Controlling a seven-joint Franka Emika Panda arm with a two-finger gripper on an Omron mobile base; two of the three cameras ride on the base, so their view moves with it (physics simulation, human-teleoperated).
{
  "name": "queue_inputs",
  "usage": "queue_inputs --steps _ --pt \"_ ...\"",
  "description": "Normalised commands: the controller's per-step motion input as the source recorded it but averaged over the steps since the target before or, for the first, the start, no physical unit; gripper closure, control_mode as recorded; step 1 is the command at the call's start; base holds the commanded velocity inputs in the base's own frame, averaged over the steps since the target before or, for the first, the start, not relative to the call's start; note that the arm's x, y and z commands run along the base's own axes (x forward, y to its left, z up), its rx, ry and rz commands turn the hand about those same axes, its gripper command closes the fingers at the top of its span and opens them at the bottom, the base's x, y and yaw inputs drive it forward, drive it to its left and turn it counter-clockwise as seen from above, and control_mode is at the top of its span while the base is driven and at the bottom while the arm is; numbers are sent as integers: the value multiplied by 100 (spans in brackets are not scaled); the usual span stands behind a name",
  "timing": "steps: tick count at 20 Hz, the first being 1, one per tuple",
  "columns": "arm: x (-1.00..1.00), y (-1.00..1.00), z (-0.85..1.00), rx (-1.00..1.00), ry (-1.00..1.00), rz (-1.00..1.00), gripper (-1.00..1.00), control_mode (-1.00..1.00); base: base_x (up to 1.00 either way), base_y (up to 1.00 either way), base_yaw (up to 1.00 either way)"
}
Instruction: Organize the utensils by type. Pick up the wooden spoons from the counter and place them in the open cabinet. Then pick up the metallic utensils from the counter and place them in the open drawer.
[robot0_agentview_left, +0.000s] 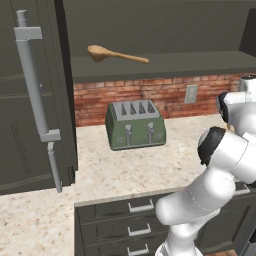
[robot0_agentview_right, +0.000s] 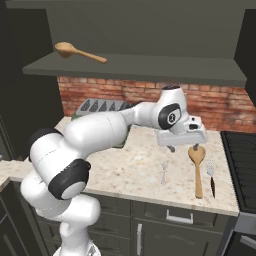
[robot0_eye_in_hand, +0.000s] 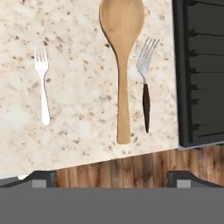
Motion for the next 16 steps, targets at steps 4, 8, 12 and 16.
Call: queue_inputs --steps 4,8,12,16 --pt "4 -49 -35 1 0 24 -100 -100 0 0 0" --pt "23 -18 -52 2 -3 28 -100 -100 0 0 0" --pt "28 -22 -38 11 0 30 -100 -100 0 0 0" --pt "26 -7 -24 13 0 26 -100 -100 0 0 0"
